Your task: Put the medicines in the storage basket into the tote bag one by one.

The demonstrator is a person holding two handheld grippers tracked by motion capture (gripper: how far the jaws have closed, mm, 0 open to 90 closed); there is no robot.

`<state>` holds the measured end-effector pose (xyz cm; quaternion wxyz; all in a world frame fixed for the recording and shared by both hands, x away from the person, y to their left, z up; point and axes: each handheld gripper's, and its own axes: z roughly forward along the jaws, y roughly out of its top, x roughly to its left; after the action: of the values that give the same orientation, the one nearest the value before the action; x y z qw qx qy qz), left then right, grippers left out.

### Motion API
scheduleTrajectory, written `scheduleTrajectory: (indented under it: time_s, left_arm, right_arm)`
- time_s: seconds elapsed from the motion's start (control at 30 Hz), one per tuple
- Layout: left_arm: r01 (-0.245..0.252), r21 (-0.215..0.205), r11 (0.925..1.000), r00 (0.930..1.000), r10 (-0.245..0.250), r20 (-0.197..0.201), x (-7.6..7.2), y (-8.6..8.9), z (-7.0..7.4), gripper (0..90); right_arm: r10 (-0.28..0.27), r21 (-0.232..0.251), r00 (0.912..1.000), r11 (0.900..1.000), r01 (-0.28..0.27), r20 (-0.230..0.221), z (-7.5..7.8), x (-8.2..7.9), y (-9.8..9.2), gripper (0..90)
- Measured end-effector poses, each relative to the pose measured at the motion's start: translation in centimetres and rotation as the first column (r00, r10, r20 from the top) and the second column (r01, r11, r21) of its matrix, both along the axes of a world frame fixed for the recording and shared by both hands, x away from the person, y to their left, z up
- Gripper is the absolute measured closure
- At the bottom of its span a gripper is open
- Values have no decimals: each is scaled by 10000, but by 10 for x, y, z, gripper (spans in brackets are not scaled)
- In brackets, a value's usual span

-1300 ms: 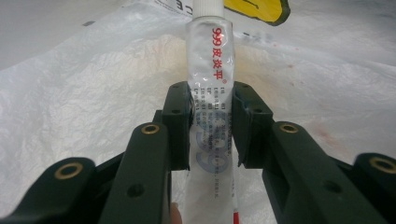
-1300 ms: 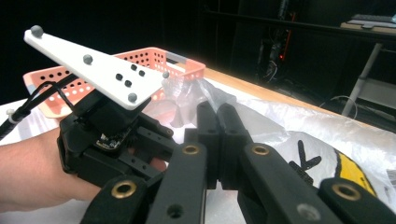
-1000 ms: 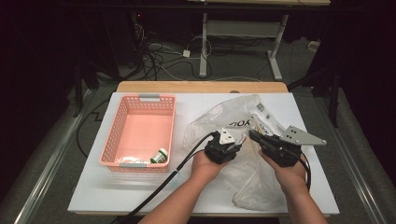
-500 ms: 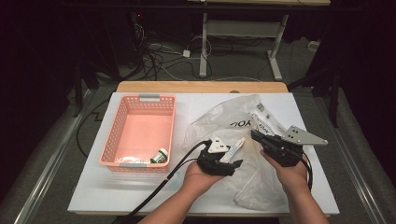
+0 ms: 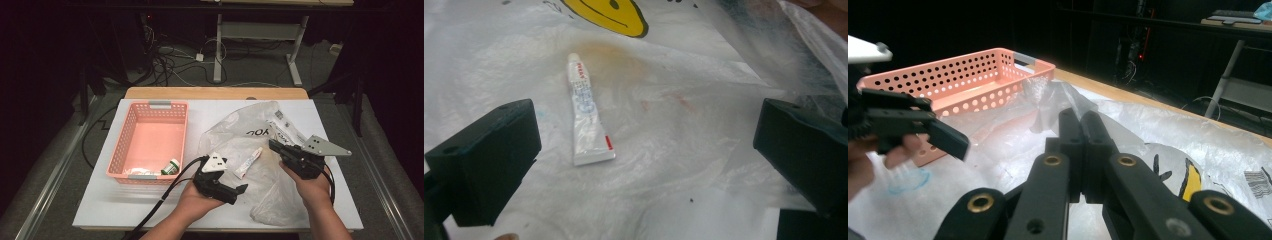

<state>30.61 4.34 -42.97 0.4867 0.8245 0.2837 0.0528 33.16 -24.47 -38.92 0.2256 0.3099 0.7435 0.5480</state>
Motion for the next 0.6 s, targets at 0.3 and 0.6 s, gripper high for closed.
scheduleTrajectory:
  time_s: [0.3,0.6]
  left_arm:
    - [-666,125,9977,9978,665,38,2,45,11,0]
    - [-1602,521,9857,9867,1584,379,1,79,17,0]
  right_arm:
    - [-51,1,9999,10000,51,-88,-1,1,-2,900]
    - [-29,-37,10000,10000,29,-11,0,0,-2,900]
